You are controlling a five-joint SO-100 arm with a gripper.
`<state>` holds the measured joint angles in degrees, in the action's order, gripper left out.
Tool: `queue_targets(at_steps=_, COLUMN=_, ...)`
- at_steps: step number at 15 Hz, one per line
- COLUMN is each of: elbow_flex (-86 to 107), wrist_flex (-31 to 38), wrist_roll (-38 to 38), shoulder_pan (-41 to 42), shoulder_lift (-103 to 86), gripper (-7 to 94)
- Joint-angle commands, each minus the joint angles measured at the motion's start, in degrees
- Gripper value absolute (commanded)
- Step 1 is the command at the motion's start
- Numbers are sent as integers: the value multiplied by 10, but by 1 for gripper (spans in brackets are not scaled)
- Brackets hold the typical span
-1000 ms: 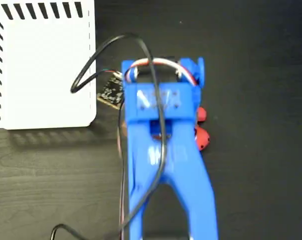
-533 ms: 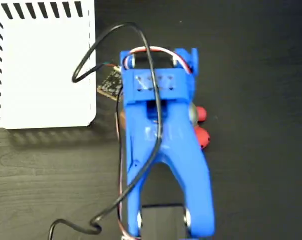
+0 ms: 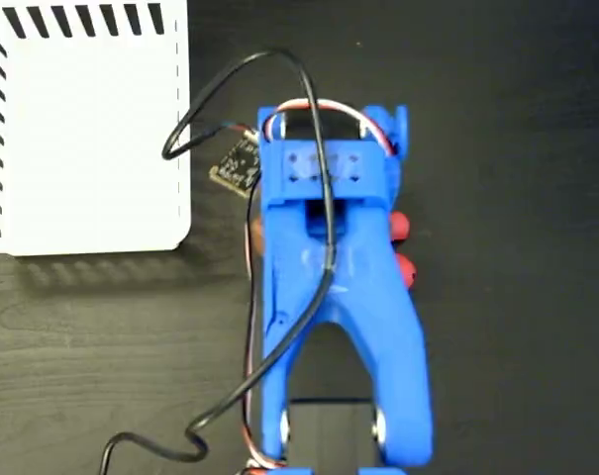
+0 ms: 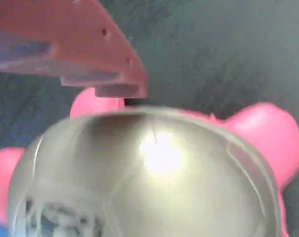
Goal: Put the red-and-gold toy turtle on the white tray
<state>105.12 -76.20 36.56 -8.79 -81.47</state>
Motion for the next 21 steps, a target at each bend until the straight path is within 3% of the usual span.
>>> queue_targets(at_steps=1, elbow_flex=11, wrist_flex=10, wrist_roll=6, shoulder_pan=-7, shoulder_lift=-26, gripper=68)
queue_targets(at_steps=9, elbow_flex=40, wrist_flex=45, wrist_roll=11, shoulder_pan=6, shoulder_lift=-11, gripper=66)
queue_targets(at_steps=12, elbow_flex=45, wrist_flex=53, wrist_roll=11, shoulder_pan=0, shoulder_lift=-10, gripper=53)
queue_targets(at_steps=15, elbow_flex=46, wrist_flex=60, wrist_roll=10, shoulder_pan=-17, shoulder_lift=-15, gripper=10)
queue_targets(at_steps=16, elbow_flex=45, wrist_flex=61, wrist_roll=11, shoulder_pan=-18, shoulder_lift=-15, gripper=0)
queue_targets(at_steps=21, elbow_flex=48, wrist_flex=62, wrist_roll=9, shoulder_pan=-18, shoulder_lift=-20, gripper=0)
